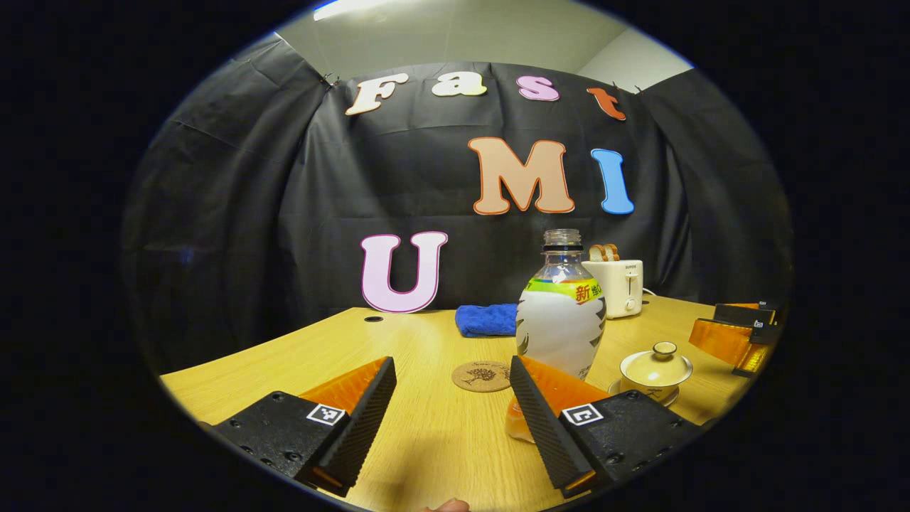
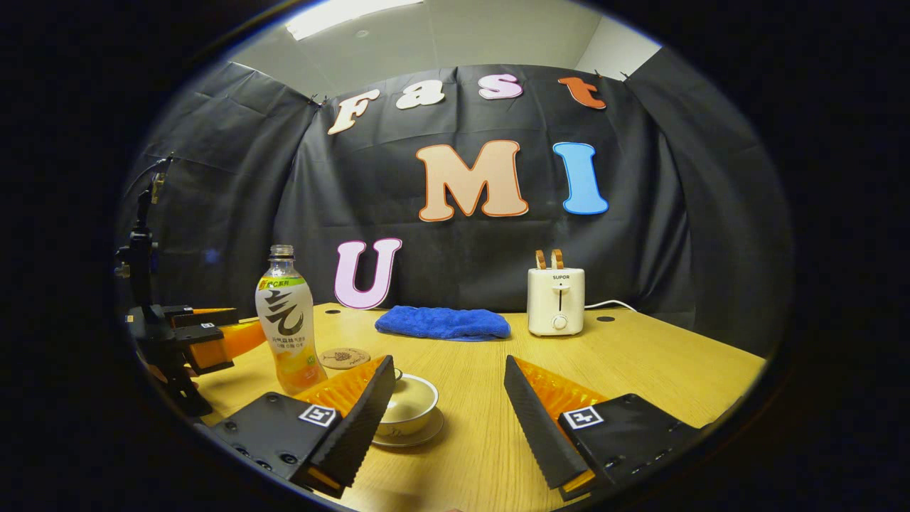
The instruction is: Open the teacup lid with one hand, grasp the water bottle and pour water into the teacup with the other hand; after pouring, place the water bottle on the coaster and then close the teacup lid.
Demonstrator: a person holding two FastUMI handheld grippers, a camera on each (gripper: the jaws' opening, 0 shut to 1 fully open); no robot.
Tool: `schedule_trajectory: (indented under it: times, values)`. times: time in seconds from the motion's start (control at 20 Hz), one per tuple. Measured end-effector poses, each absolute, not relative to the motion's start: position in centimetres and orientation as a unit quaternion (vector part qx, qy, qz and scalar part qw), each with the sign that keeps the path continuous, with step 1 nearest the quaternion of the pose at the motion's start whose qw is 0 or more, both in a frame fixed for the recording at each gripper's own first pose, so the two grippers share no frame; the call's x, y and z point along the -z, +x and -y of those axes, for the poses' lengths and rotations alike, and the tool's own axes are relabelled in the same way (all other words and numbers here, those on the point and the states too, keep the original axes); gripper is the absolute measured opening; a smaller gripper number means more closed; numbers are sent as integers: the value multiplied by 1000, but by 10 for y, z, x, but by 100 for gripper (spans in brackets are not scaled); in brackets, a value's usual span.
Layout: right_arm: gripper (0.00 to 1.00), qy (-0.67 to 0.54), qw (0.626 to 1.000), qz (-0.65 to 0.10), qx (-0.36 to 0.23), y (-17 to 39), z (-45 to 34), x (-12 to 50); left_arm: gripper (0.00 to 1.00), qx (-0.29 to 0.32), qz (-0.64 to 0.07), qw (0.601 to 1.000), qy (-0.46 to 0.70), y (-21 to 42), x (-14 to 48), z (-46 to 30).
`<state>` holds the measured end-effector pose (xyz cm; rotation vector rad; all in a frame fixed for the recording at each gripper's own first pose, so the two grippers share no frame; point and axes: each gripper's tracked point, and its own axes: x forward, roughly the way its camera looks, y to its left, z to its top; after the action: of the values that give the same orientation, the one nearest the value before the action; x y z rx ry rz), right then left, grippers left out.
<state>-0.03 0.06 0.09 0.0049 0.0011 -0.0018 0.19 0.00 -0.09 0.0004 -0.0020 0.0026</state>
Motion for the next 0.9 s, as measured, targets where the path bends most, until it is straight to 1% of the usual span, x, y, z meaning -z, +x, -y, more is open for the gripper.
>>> schedule_trajectory:
  times: [0.35, 0.4, 0.45, 0.5, 0.55, 0.65, 0.7, 0.9]
  values:
    - [98, 3, 1000, -3, -14, 2, -3, 0, 94, -2, 1, 1000, 0, 2, 2, -1]
    - [94, 5, 1000, -7, -16, 2, -3, 0, 94, -2, 0, 1000, 0, 2, 1, -1]
    - [94, 6, 1000, -15, -20, 4, -5, 3, 93, -2, 0, 1000, 0, 2, 2, -1]
    - [94, 9, 1000, -18, -24, 5, -6, 2, 94, -3, 0, 1000, 0, 2, 1, -1]
    - [98, 10, 999, -19, -29, 7, -9, 0, 95, -4, 0, 1000, 0, 2, 2, -2]
    - [98, 5, 999, -14, -37, 11, -13, -8, 95, -4, 0, 1000, 0, 3, 1, -2]
    - [94, -1, 999, -13, -39, 13, -14, -11, 95, -4, 0, 1000, 0, 3, 0, -2]
    - [94, -27, 998, -25, -45, 19, -25, -8, 95, -7, -1, 1000, -1, 3, 2, -3]
